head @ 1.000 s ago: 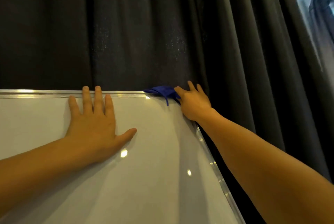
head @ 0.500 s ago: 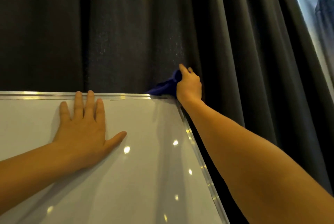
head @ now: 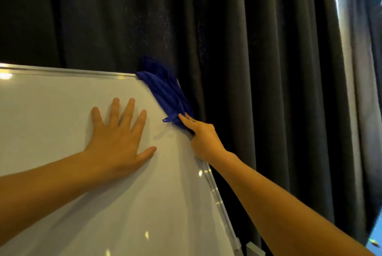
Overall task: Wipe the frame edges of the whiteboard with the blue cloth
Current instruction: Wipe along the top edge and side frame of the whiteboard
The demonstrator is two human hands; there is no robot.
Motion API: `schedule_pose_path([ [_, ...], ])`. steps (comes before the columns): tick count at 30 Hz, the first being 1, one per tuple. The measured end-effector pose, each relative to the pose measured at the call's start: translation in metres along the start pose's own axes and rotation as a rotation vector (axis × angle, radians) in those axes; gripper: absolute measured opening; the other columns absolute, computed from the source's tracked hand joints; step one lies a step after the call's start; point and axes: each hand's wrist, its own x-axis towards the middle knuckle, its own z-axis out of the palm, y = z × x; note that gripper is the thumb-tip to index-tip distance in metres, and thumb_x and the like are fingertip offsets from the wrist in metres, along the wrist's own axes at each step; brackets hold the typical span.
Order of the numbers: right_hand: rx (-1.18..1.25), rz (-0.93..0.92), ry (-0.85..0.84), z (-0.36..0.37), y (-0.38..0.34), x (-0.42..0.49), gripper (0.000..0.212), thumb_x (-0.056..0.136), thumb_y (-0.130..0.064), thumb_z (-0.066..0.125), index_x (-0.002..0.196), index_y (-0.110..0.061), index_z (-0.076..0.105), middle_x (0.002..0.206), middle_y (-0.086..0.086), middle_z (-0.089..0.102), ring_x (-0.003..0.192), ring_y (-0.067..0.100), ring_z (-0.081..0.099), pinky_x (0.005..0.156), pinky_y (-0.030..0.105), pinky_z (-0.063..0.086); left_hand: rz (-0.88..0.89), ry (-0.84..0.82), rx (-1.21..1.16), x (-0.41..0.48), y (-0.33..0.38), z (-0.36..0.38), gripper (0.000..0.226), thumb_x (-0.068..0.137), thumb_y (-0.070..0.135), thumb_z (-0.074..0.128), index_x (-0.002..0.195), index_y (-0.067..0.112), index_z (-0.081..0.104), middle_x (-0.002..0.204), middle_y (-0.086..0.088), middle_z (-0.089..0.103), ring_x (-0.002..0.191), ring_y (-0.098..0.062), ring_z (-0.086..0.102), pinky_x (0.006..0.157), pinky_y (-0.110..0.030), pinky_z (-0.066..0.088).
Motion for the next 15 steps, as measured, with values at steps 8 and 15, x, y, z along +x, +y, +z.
schedule_pose_path([
  [8,0.061,0.087,-0.038,0.001,0.019,-0.155,0.059,0.087,0.018,0.05,0.135,-0.015,0.056,0.136,0.0,0.055,0.126,0.008,0.046,0.104,0.008,0.034,0.129,0.065,-0.052,-0.038,0.05,0.022,0.101,0.079,0.081,0.004,0.156,0.016,-0.006,0.166,-0.014,-0.007,0.149,-0.043,-0.015,0.111,-0.073,-0.005],
  [15,-0.517,0.384,-0.79,-0.059,-0.012,-0.228,0.034,0.089,0.003,0.051,0.112,-0.011,0.073,0.111,0.012,0.07,0.1,0.029,0.062,0.089,0.033,0.049,0.507,-0.141,-0.149,-0.103,0.096,0.021,0.1,0.083,0.079,0.02,0.155,0.017,-0.013,0.166,-0.013,-0.01,0.15,-0.038,-0.015,0.119,-0.06,-0.008],
])
